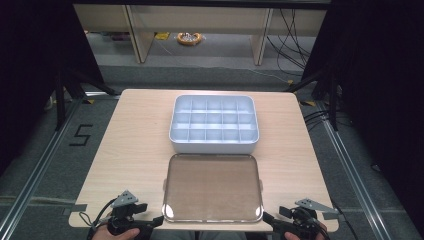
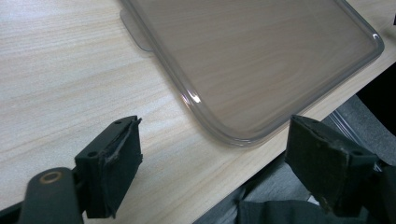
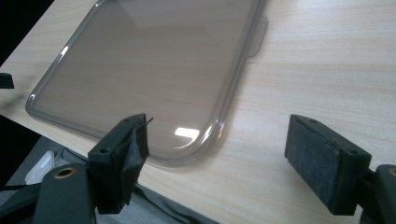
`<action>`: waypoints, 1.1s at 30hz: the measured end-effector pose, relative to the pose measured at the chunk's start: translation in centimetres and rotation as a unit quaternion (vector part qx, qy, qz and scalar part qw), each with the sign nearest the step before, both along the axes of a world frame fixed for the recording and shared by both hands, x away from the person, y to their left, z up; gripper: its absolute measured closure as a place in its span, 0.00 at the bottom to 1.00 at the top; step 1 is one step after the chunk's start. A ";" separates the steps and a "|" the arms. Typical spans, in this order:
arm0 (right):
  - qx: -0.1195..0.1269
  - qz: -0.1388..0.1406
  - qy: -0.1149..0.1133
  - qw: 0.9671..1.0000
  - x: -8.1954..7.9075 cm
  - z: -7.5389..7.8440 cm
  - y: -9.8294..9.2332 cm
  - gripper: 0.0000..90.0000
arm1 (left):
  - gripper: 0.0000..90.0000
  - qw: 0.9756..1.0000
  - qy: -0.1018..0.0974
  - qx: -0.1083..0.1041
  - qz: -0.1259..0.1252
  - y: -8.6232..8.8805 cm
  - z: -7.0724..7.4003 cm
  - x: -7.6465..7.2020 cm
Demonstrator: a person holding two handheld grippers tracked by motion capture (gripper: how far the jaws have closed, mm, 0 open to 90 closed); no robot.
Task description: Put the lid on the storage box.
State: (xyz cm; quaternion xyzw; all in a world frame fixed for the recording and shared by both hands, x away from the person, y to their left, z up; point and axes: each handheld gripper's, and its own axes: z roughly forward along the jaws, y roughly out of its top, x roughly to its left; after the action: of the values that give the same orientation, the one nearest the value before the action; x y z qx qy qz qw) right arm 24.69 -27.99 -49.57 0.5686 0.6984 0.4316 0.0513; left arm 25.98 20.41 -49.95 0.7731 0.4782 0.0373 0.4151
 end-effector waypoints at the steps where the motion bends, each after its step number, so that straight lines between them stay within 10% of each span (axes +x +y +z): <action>1: 0.000 0.000 0.000 1.000 0.0 0.0 0.0 0.25 | 0.20 1.000 0.000 0.000 0.000 0.0 0.0 0.0; 14: 0.005 -0.002 0.003 1.000 0.5 -0.2 0.2 0.24 | 0.23 1.000 0.000 -0.012 -0.001 -0.5 -0.1 0.3; 17: 0.042 -0.001 0.018 0.999 0.4 0.1 0.6 0.24 | 0.25 1.000 -0.001 -0.013 -0.002 -0.7 0.0 0.4; 24: 0.016 0.005 -0.013 1.000 1.5 -0.2 0.4 0.24 | 0.27 1.000 -0.009 -0.012 -0.011 -1.6 0.2 0.8; 33: 0.013 -0.010 0.008 1.000 1.6 0.1 0.6 0.25 | 0.26 1.000 -0.004 -0.001 -0.019 -2.0 0.1 1.4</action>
State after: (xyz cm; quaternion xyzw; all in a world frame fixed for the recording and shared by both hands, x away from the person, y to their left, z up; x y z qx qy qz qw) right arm 26.32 -27.35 -49.45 0.5791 0.6878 0.4355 0.0431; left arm 27.42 18.38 -49.83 0.7813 0.4622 0.0321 0.4182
